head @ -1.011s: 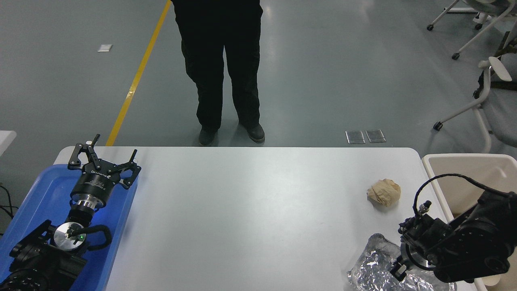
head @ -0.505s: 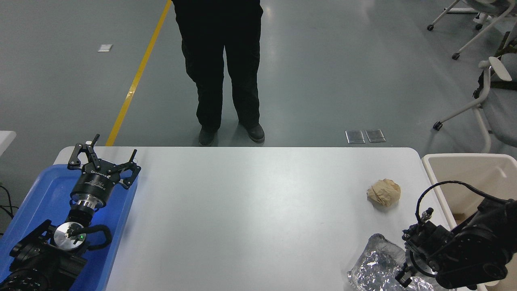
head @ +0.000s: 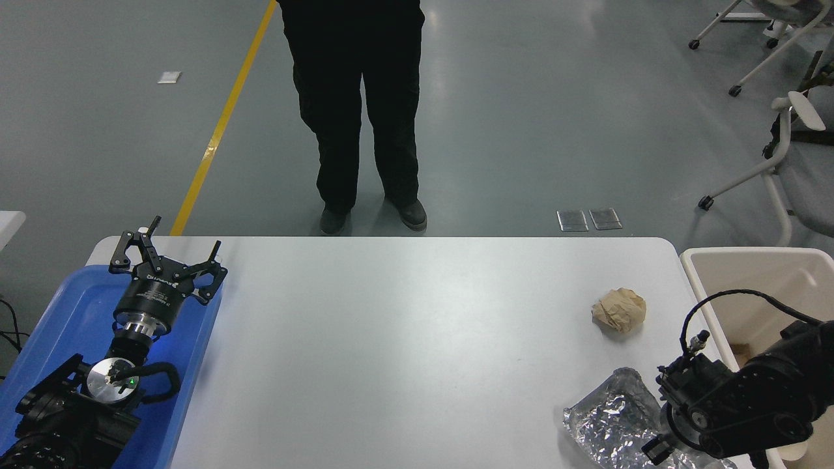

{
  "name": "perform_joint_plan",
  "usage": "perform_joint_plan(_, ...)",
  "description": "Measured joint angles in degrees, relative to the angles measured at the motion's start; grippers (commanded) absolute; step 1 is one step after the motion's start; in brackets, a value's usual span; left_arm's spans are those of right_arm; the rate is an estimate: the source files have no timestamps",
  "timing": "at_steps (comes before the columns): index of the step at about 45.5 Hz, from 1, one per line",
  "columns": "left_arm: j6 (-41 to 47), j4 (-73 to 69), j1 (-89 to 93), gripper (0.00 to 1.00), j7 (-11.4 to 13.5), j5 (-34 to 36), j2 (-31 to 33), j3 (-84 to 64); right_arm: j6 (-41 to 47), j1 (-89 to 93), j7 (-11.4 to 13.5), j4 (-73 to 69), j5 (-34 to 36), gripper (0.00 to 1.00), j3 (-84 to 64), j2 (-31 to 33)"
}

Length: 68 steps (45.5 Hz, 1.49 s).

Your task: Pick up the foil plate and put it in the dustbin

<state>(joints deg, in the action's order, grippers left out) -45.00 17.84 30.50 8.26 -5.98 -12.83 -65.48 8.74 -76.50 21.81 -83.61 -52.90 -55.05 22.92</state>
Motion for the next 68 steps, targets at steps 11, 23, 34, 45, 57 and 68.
perform_joint_plan(11,0.0,0.0,0.0,0.99,0.0,0.0,0.0,0.0,0.5,-7.3,-10.3,-2.5,7.2,0.0,-2.6,1.3)
perform_joint_plan(23,0.0,0.0,0.1,0.99,0.0,0.0,0.0,0.0,4.9,-20.1,-17.3,-7.6,18.9,0.0,-6.7,2.3)
perform_joint_plan(34,0.0,0.0,0.0,0.99,0.0,0.0,0.0,0.0,19.8,-33.4,-19.6,-10.4,32.0,0.0,-7.8,2.6)
perform_joint_plan(45,0.0,0.0,0.0,0.99,0.0,0.0,0.0,0.0,30.8,-46.9,-20.2,-11.1,42.3,0.0,-8.4,2.7)
perform_joint_plan(57,0.0,0.0,-0.1,0.99,0.0,0.0,0.0,0.0,34.7,-57.1,-20.4,-11.4,47.6,0.0,-10.5,2.5)
perform_joint_plan(68,0.0,0.0,-0.1,0.99,0.0,0.0,0.0,0.0,35.8,-60.5,-20.4,-11.4,49.0,0.0,-11.6,2.6)
